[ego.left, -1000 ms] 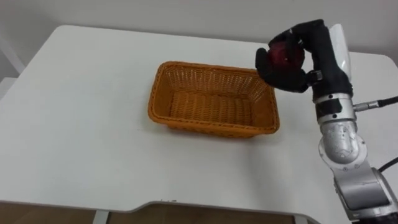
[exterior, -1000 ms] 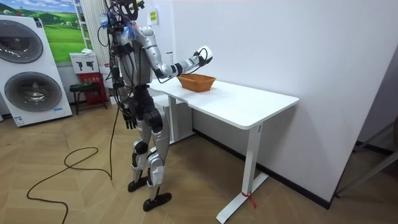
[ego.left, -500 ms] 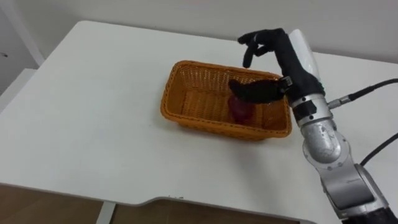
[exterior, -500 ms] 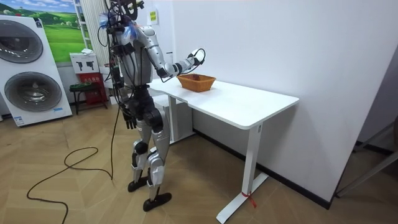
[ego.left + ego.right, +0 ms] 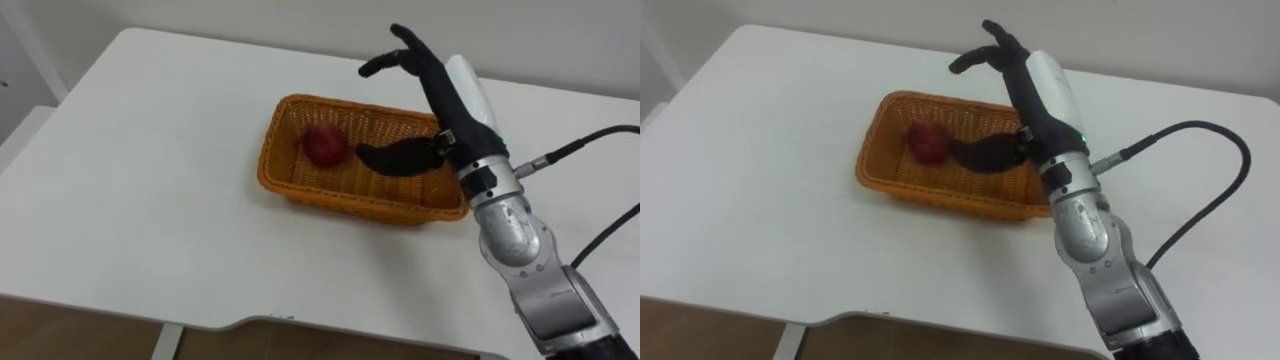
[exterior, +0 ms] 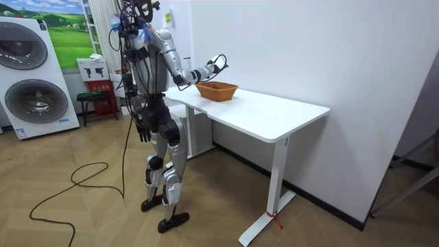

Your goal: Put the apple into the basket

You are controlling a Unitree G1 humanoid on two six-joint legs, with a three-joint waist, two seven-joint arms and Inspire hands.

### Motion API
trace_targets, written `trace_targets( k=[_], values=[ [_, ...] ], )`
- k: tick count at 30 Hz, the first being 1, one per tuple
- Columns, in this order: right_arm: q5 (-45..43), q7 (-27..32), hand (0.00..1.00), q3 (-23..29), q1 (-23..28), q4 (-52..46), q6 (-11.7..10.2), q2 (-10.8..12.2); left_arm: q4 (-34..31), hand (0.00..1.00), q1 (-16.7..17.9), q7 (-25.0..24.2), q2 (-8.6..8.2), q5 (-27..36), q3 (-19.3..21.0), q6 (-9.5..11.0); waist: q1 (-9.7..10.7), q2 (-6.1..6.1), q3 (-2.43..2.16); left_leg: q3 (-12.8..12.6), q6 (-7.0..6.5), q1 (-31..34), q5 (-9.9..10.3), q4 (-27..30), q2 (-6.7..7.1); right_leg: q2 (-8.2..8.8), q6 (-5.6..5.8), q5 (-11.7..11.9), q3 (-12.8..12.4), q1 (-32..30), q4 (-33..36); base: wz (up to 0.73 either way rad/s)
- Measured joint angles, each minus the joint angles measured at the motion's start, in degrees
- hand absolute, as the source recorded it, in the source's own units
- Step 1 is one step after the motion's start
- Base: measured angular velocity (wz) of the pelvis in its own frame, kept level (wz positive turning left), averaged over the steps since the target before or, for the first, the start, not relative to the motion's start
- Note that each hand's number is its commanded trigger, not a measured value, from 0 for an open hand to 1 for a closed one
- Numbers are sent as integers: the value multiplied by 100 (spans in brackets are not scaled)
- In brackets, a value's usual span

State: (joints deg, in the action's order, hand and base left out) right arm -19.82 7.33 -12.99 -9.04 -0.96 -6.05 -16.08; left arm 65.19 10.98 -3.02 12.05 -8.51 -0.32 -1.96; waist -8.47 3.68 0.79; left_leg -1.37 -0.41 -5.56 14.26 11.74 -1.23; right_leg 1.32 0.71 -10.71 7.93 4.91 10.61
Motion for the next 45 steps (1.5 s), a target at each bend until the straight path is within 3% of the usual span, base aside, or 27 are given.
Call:
trace_targets(
  k=[4,10,15,22,24,30,31,33,35,42,45],
  values=[
    [87,9,0,152,-1,-8,-3,-7,5,0,24,20,-1,-26,14,-1,44,17,-12,-5,0,-1,0,-4,0,2,0,0,2,0,-1,0],
    [432,507,0,999,4,-21,-38,-22,-1,0,236,26,-1,-45,87,3,231,44,-35,10,0,-17,0,-4,7,9,0,0,10,30,-9,1],
    [758,1326,0,1799,209,107,-90,-243,19,0,445,218,-20,5,367,2,519,35,-52,3,0,-106,0,-6,7,7,1,0,7,101,-12,-2],
    [1317,2580,0,3007,411,645,-79,-292,-94,0,639,377,-21,7,501,-54,907,24,-84,-37,0,-139,0,5,3,8,1,0,4,118,4,-2],
    [1553,2930,0,3427,486,921,-84,-316,-126,0,659,406,-42,9,732,-53,1033,22,-96,-71,1,-129,-3,8,0,7,0,0,-18,105,11,-6],
    [2229,3817,0,4136,905,1971,-18,-473,-233,0,723,633,-40,88,957,-146,1183,6,-119,-196,2,-183,-2,-47,-12,-11,0,1,-135,73,4,-11],
    [2281,3846,0,4169,957,2129,-7,-477,-240,0,704,638,-40,104,992,-174,1188,19,-114,-213,2,-178,-2,-49,-13,-17,0,2,-163,57,9,-17],
    [2724,3974,0,4182,1201,2573,125,-475,-331,0,685,658,-44,171,1086,-284,1183,-3,-154,-282,1,-149,-3,-83,-22,-37,-5,10,-261,-6,48,-19],
    [3002,4004,0,4177,1331,3048,186,-473,-379,0,671,702,-46,218,1092,-290,1189,0,-130,-307,0,-160,-3,-77,-22,-39,-5,11,-303,-32,109,-11],
    [3973,3631,0,4159,1664,5384,262,-319,-494,0,681,752,-81,448,1218,-293,1221,-40,-119,-317,-1,-174,-4,-103,-20,-39,-3,8,-318,-6,53,0],
    [4403,3303,0,4163,1823,6306,420,-12,-488,0,674,757,-123,448,1251,-292,1272,-62,-115,-293,0,-154,-3,-88,-20,-41,-2,5,-312,7,14,4]
  ],
)
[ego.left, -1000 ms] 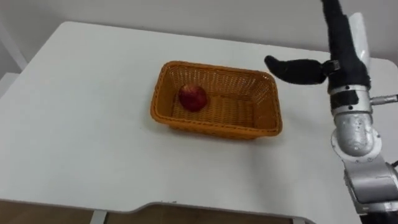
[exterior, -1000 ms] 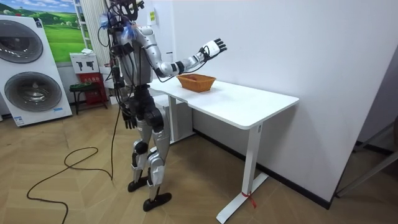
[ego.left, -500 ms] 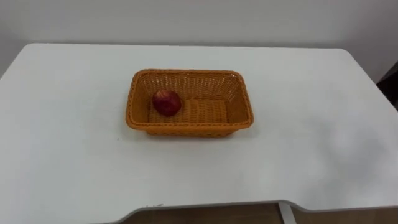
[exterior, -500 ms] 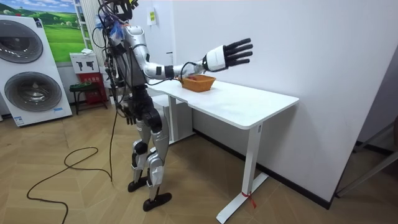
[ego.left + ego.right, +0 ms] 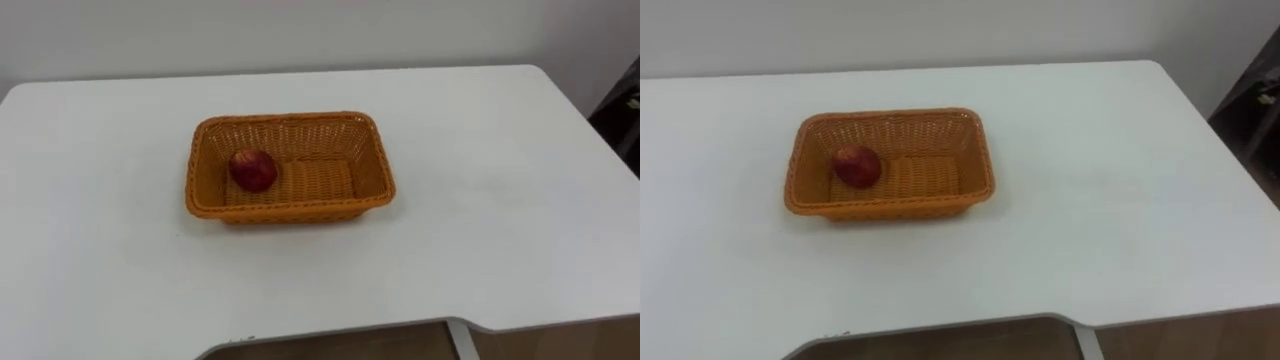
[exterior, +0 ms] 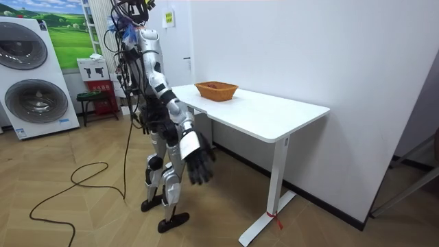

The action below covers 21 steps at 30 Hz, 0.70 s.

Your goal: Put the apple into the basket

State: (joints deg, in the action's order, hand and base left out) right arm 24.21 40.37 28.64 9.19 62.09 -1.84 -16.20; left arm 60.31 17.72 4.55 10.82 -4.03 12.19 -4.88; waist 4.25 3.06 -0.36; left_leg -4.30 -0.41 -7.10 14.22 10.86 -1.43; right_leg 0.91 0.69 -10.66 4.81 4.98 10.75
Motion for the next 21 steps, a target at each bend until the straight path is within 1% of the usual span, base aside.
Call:
trace_targets(
  k=[2,4,5,7,8,9,10,12,13,15,17,18,20,21],
  values=[
    [57,-165,0,-10,56,279,77,126,0,0,-26,-2,-2,1,-1,0,17,-35,9,-9,0,0,0,-3,1,-4,1,0,-13,-6,0,-5],
    [96,-362,0,-86,101,493,119,196,60,0,-57,-3,-1,1,7,7,10,-51,7,-27,0,-34,0,-16,4,-2,2,1,-31,3,7,-6],
    [195,-507,0,-270,103,546,162,232,135,0,-92,-11,-2,2,6,17,-1,-81,14,-37,-1,-41,1,-18,3,-6,3,2,-47,-1,12,-7],
    [169,-832,0,-575,95,687,201,261,210,0,-148,-45,-8,-20,4,16,-3,-82,16,-31,-1,-36,1,-19,3,-7,5,5,-43,-9,5,-2],
    [42,-1079,0,-793,100,747,264,265,199,0,-140,-94,-9,-60,4,15,-47,-83,15,-31,0,-46,2,-30,3,-8,5,4,-44,-23,1,0],
    [-62,-1336,0,-1066,134,764,284,276,177,0,-148,-138,-8,-60,-1,12,-118,-88,18,-29,0,-47,2,-44,0,-11,5,4,-41,-23,-11,0],
    [-121,-1454,0,-1190,143,770,301,286,169,0,-169,-151,-11,-58,-2,11,-149,-92,21,-27,0,-41,2,-50,-1,-12,5,4,-40,-30,-12,0],
    [-408,-1969,0,-1646,142,775,323,327,168,0,-175,-183,-41,-49,-13,11,-300,-111,22,-27,0,-33,2,-69,-4,-18,4,4,-40,-41,-19,0],
    [-446,-2088,0,-1772,136,778,323,335,170,0,-185,-184,-45,-41,-31,11,-321,-115,21,-23,0,-32,2,-69,-4,-17,4,4,-31,-45,-22,6],
    [-491,-2537,0,-2143,74,766,321,430,246,0,-207,-188,-47,-4,-236,14,-349,-123,21,35,1,-17,3,-54,-1,-11,3,6,36,-16,-67,12],
    [-679,-2873,0,-2312,9,756,320,542,329,0,-226,-233,-65,-15,-324,13,-368,-129,18,53,1,0,3,-36,-1,-10,0,9,66,1,-96,9],
    [-739,-2980,0,-2387,-7,756,320,564,366,0,-238,-251,-72,-22,-368,12,-397,-157,13,49,1,3,3,-34,-1,-10,0,10,65,0,-97,0],
    [-987,-3306,0,-2809,-33,756,321,583,401,0,-293,-282,-107,-28,-568,3,-481,-191,30,68,1,62,3,-3,5,7,1,12,111,13,-98,7],
    [-1027,-3364,0,-2902,-50,755,321,590,405,0,-305,-283,-107,-26,-601,4,-494,-195,42,79,1,66,3,-4,6,9,1,12,126,14,-97,15]
  ],
)
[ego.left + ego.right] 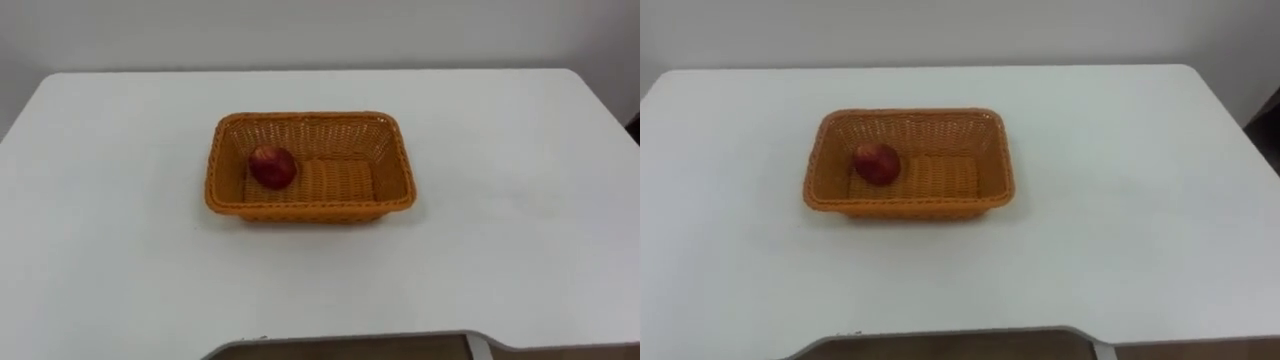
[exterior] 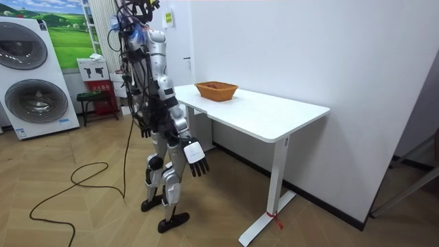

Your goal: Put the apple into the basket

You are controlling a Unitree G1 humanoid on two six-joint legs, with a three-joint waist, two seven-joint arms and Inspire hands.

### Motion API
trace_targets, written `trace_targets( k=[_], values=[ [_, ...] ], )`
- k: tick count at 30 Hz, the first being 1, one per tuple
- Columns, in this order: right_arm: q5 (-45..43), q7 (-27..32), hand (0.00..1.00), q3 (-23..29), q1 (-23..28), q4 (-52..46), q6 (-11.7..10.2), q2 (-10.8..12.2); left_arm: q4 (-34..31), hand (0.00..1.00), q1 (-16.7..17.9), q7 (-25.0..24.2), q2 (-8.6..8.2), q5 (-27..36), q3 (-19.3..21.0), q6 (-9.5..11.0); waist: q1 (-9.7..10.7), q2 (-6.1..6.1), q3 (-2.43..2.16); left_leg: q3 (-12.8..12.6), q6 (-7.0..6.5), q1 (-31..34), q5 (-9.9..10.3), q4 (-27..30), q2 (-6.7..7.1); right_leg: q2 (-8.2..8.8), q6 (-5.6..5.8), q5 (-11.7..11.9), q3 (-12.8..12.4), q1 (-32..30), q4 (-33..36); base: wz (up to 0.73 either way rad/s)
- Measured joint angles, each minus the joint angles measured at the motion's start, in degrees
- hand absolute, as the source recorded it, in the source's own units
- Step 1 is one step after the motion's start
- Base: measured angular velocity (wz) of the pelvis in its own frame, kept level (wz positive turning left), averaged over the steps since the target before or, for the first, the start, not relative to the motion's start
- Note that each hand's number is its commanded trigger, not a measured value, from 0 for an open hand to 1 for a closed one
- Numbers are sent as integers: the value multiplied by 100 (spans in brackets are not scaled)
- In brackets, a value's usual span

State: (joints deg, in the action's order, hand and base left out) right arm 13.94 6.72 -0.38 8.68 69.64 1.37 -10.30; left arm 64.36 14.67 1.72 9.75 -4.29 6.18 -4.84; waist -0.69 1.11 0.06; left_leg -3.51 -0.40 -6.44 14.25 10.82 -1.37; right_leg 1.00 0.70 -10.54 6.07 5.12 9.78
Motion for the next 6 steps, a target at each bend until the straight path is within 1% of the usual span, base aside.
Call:
trace_targets(
  k=[1,2,4,6],
  values=[
    [-45,-98,0,-93,-31,1,-1,44,7,0,-14,3,0,0,-51,0,-9,-24,5,48,0,10,0,13,2,0,0,0,26,4,-2,11],
    [-54,-206,0,-115,-60,2,-6,103,7,0,-20,8,-15,8,-75,1,-12,-36,26,53,0,4,0,38,0,1,0,0,40,-3,-4,8],
    [-54,-340,0,-187,-77,0,-34,104,28,0,-25,11,-72,21,-86,4,-38,-52,32,52,1,9,0,40,-1,1,0,0,36,0,0,0],
    [-51,-453,0,-239,-85,1,-45,87,39,0,-45,17,-121,22,-85,6,-86,-72,26,52,1,23,1,39,-1,-1,-2,1,38,20,4,0]
  ],
)
